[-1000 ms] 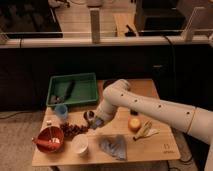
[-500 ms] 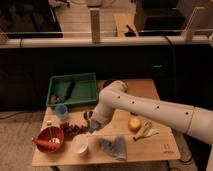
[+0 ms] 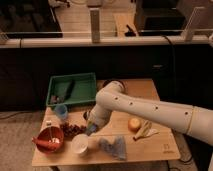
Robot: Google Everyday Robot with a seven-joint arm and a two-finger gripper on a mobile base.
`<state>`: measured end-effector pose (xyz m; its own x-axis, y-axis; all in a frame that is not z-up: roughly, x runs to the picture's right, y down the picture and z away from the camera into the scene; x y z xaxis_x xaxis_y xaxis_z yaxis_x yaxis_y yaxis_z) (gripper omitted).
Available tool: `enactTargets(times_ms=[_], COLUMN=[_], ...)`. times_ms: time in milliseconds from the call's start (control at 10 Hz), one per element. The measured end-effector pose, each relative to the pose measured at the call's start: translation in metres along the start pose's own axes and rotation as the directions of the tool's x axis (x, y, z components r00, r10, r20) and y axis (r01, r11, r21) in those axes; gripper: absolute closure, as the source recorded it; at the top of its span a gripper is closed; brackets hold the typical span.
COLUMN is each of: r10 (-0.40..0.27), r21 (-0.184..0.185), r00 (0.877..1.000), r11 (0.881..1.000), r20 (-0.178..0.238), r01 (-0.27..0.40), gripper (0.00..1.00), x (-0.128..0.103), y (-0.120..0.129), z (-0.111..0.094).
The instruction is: Place sponge in paper cup
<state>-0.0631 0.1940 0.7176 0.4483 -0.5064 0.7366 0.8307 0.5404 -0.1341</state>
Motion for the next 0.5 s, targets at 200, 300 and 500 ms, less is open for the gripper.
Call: enactTargets(times_ms=[200,300,500], r10=[-0.016,-0.027,-0.038], r21=[0.0,-0.001,-0.003], r00=[1.0,1.0,0.999], r11=[1.0,1.0,0.999], r20=[0.003,0.005,0.011], r01=[0.016,0.027,0.038], gripper=[0.96,0.96,0.96], x=[-0.0043,-0.0072,-0.0116], y=[-0.0009,-0.0015,-0.0025], z=[-0.0014,-0.0024,-0.0036])
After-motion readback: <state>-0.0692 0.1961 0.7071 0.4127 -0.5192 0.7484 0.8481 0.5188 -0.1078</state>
